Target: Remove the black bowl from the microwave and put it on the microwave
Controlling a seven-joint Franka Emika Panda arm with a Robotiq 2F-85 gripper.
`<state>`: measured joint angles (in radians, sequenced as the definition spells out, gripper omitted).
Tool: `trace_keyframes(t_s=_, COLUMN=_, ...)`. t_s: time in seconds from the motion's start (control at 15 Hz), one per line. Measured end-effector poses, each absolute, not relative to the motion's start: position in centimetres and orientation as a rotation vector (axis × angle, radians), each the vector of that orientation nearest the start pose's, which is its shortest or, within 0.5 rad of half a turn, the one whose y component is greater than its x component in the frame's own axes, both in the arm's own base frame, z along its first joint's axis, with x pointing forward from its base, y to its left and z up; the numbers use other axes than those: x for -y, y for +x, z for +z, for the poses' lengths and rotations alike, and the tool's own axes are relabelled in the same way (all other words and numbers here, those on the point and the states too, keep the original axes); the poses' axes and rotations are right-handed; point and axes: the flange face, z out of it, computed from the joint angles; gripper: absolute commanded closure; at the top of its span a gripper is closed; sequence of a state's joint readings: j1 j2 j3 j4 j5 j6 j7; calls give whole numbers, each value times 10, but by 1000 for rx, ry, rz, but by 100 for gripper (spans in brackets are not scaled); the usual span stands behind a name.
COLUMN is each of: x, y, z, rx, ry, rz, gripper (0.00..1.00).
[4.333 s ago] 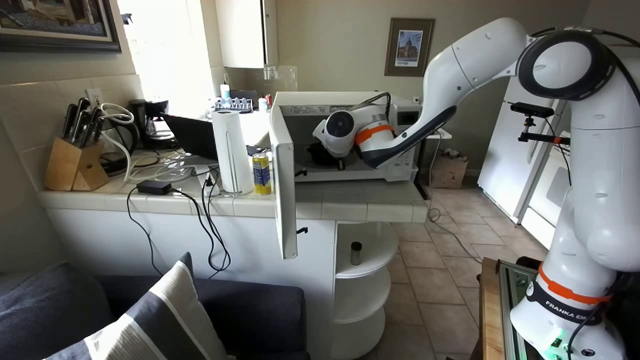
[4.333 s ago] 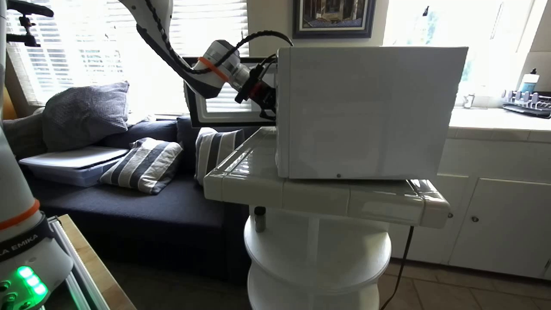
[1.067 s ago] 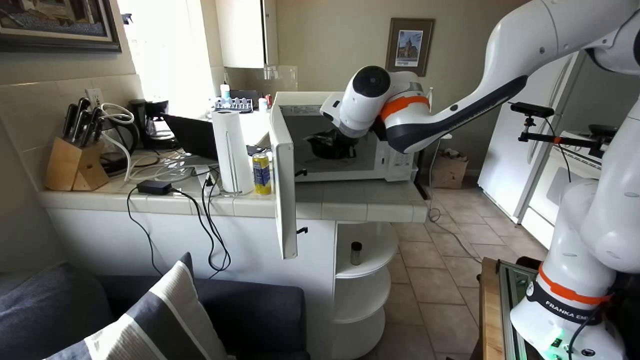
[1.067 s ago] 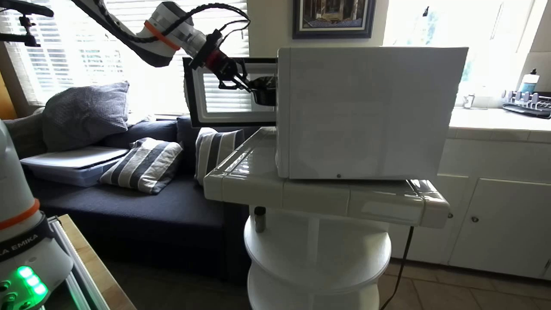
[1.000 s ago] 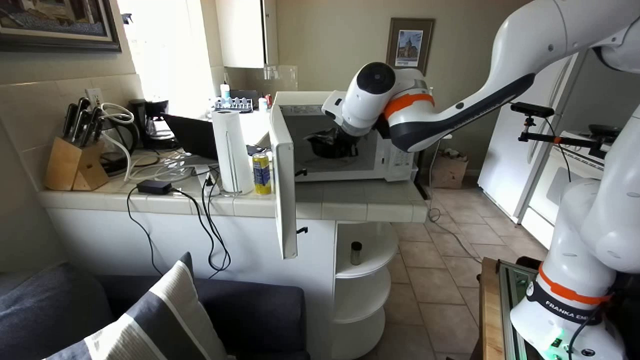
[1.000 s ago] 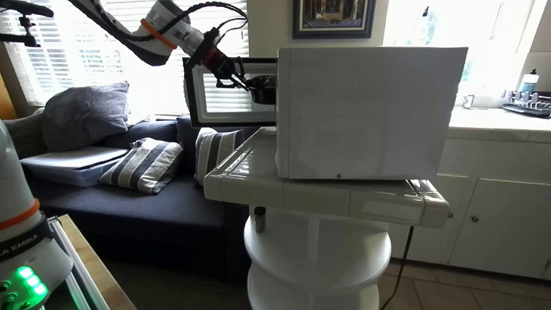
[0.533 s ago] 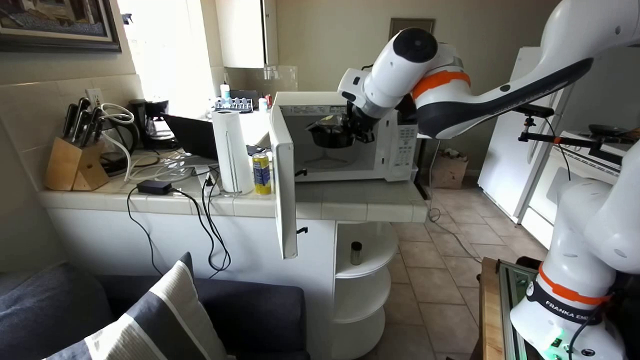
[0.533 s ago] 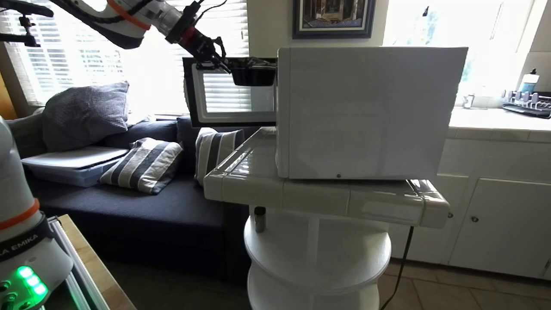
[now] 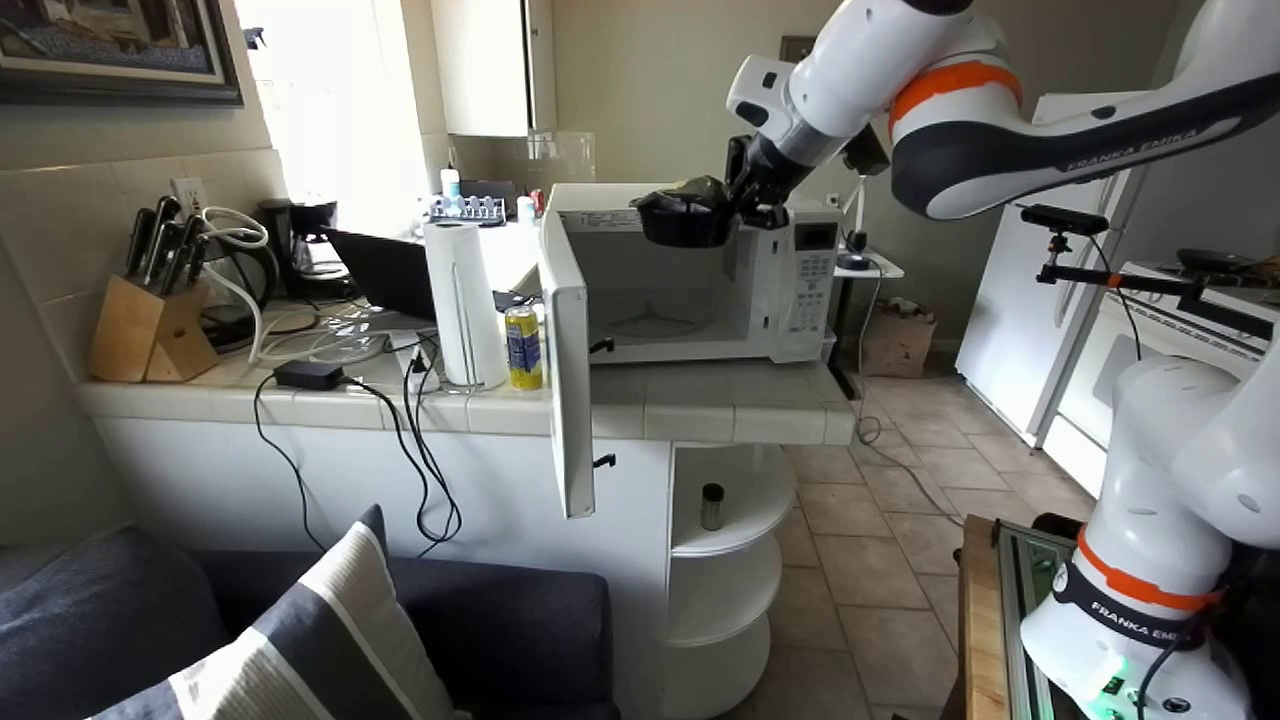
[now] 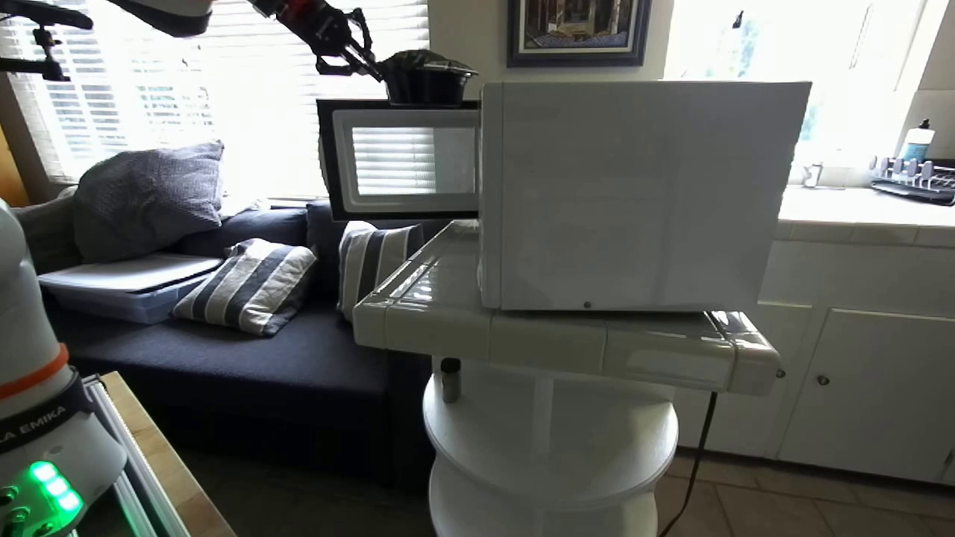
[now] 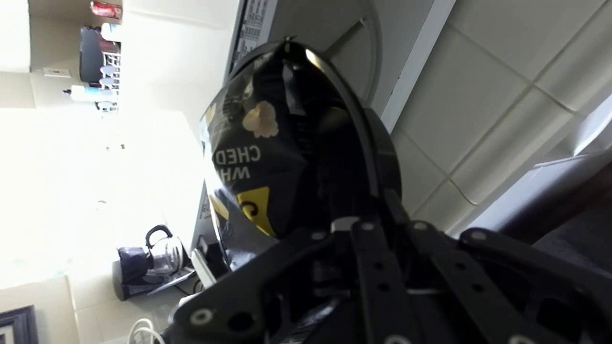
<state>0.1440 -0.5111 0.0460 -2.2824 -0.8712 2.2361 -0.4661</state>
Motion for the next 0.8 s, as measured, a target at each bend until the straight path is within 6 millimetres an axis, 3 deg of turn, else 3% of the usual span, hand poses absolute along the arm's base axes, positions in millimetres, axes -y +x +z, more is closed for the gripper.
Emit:
trace_keyframes(t_s=0.4, x=-16, y=439, z=666, rx=-978, ry=2022, rz=424, gripper=98)
trace_keyframes(t_s=0.6, x=9, y=462, z=693, rx=-907, ry=2044, rz=440, gripper=98)
trace_keyframes(t_s=0.8, x=33, y=500, z=707, rx=-841, ry=2055, rz=432, gripper=98)
